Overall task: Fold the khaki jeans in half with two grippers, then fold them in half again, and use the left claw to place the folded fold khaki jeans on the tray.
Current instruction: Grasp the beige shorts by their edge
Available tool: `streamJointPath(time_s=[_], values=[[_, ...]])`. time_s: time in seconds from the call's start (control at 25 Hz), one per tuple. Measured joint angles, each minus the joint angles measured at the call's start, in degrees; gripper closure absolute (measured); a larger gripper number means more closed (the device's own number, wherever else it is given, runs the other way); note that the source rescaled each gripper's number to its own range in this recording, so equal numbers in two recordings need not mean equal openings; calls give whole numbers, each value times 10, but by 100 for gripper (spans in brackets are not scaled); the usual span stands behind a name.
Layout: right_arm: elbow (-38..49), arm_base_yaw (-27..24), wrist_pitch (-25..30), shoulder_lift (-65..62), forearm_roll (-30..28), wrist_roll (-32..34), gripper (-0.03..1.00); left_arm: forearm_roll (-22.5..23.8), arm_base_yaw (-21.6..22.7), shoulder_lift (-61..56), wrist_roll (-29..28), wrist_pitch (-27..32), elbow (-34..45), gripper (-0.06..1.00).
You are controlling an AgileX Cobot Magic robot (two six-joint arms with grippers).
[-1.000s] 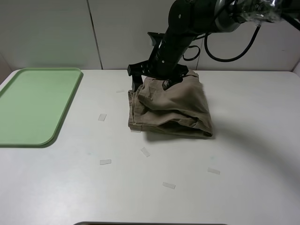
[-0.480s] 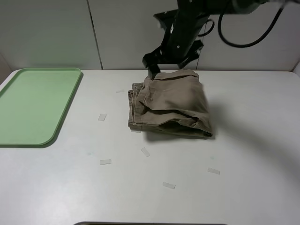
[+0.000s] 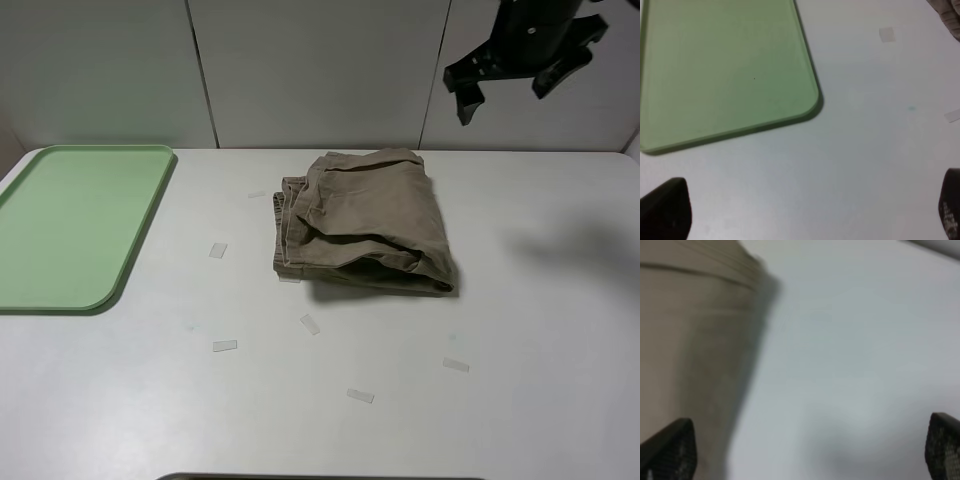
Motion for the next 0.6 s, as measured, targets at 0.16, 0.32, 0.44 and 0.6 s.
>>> streamJointPath(time_s=[0.16, 0.32, 0.44, 0.6], values=[[11, -30, 14, -50, -2, 1, -3, 0, 0, 0, 0, 0, 0, -5], [59, -52, 10, -125, -2, 1, -3, 0, 0, 0, 0, 0, 0, -5], [116, -71, 3, -191, 13, -2, -3, 0, 0, 0, 0, 0, 0, -5], [213, -100, -11, -297, 45, -8, -3, 0, 0, 0, 1, -1, 0, -5]])
